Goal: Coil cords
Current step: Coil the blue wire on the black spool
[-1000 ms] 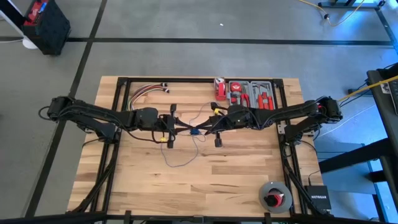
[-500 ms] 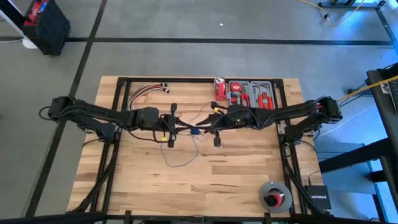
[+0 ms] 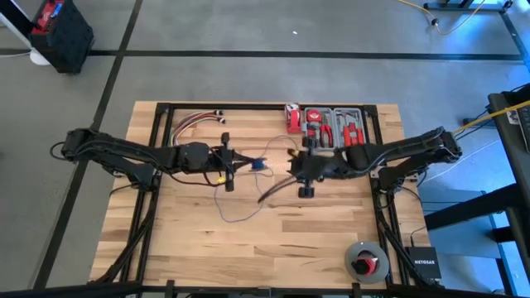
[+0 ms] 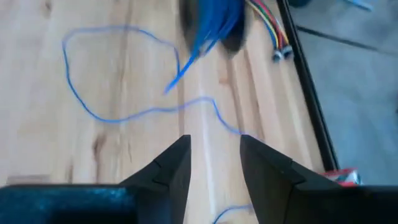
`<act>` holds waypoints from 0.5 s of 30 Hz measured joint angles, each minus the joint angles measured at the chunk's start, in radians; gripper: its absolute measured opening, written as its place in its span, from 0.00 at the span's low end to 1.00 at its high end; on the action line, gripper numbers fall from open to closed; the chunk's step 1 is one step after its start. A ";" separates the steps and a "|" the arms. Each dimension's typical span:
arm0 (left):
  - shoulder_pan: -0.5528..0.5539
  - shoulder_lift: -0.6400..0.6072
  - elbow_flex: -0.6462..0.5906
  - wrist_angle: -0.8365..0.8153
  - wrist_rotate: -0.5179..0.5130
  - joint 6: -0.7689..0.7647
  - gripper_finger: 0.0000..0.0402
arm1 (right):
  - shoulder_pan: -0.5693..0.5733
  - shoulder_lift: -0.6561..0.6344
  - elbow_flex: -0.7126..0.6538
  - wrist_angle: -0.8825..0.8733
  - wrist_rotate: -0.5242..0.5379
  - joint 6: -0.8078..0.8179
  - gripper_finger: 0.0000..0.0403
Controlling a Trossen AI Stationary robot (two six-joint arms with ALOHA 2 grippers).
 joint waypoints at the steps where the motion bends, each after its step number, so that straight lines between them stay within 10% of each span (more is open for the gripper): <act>1: 0.000 -0.003 0.000 0.009 -0.022 -0.016 0.01 | 0.010 0.000 -0.038 0.034 0.031 0.013 0.35; 7: 0.000 -0.008 0.000 0.008 -0.122 -0.048 0.01 | 0.027 0.009 -0.408 0.648 0.168 -0.043 0.35; 15: -0.004 -0.008 0.000 0.014 -0.123 -0.014 0.01 | 0.028 0.122 -0.636 1.309 0.032 -0.246 0.35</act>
